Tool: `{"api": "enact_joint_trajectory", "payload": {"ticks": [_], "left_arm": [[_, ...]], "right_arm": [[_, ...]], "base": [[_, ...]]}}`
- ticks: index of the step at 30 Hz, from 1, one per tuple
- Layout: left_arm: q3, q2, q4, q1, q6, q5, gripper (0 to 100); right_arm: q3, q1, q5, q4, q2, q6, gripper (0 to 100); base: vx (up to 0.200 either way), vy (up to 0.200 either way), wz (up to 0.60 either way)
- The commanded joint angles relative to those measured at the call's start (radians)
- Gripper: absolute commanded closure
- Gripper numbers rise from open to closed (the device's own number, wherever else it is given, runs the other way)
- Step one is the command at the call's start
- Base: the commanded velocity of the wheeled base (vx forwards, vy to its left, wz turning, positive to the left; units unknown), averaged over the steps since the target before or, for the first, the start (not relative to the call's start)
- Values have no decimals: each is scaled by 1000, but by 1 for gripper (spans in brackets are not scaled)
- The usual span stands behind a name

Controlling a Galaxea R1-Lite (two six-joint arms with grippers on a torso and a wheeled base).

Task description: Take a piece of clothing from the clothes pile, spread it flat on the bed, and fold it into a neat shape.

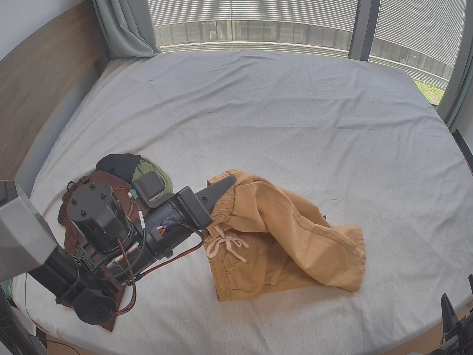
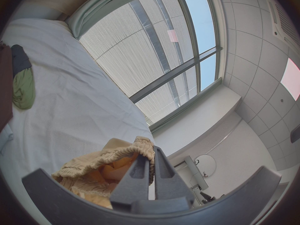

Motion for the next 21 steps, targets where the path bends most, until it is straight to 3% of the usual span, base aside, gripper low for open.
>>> {"api": "enact_joint_trajectory", "payload": {"ticks": [1, 6, 12, 21], "left_arm": [[47, -9, -1, 59, 1, -11, 100], [107, -29, -2, 116, 4, -27, 100], [170, -24, -1, 214, 108, -82, 100], [204, -23, -1, 340, 119, -160, 100]], "right_arm": [[18, 0, 0, 0, -16, 0, 0], [18, 0, 0, 0, -16, 0, 0], [18, 0, 0, 0, -15, 0, 0], [18, 0, 0, 0, -15, 0, 0]], "base": [[0, 0, 0], [0, 0, 0], [0, 0, 0], [0, 0, 0]]}}
